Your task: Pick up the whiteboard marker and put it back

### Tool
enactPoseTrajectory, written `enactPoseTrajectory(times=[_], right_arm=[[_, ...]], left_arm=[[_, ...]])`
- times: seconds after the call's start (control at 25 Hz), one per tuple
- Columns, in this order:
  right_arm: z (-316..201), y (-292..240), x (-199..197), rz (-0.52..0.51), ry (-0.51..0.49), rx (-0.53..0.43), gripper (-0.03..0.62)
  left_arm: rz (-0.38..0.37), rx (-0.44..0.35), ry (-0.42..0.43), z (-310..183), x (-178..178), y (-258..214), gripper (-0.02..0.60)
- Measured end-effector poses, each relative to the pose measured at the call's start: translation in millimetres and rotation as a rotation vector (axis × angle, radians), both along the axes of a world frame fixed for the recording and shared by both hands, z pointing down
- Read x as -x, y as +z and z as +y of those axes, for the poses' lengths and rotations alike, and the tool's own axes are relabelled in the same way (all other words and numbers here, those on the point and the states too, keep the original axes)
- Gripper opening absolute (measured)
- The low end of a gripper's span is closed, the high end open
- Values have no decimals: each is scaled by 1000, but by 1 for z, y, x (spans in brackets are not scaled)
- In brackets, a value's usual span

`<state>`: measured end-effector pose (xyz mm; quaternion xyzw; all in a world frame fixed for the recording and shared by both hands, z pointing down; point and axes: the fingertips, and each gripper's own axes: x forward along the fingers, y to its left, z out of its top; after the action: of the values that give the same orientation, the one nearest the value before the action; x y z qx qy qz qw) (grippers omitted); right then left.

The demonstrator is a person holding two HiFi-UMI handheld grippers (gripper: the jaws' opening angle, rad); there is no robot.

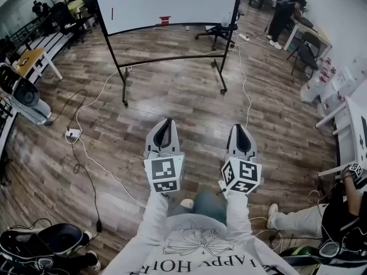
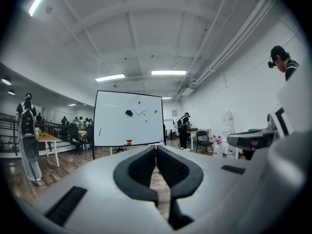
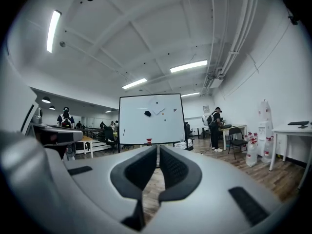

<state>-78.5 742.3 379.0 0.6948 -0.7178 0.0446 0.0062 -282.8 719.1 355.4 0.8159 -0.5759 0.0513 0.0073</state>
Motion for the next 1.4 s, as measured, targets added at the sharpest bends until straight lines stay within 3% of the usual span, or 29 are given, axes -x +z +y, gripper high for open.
enactPoseTrajectory(times=[0.44,0.68,0.84,1.04,1.4], right_arm=[[-61,20,-25,-19,2,27,5],[-151,16,-61,-19,-29,19,6],[-219,1,-85,-18,-72,4,58],[-303,-15,-114,-18,-108,-24,77],[-403,-8,-144,-22,-141,-11,97]], left_arm=[[7,30,19,-64,-30,19,11],[3,27,22,-146,-73,18,11],[9,16,-1,-209,-97,7,11],[11,-7,-33,-284,-125,-7,11],[23,11,-65,-379,-155,0,11]])
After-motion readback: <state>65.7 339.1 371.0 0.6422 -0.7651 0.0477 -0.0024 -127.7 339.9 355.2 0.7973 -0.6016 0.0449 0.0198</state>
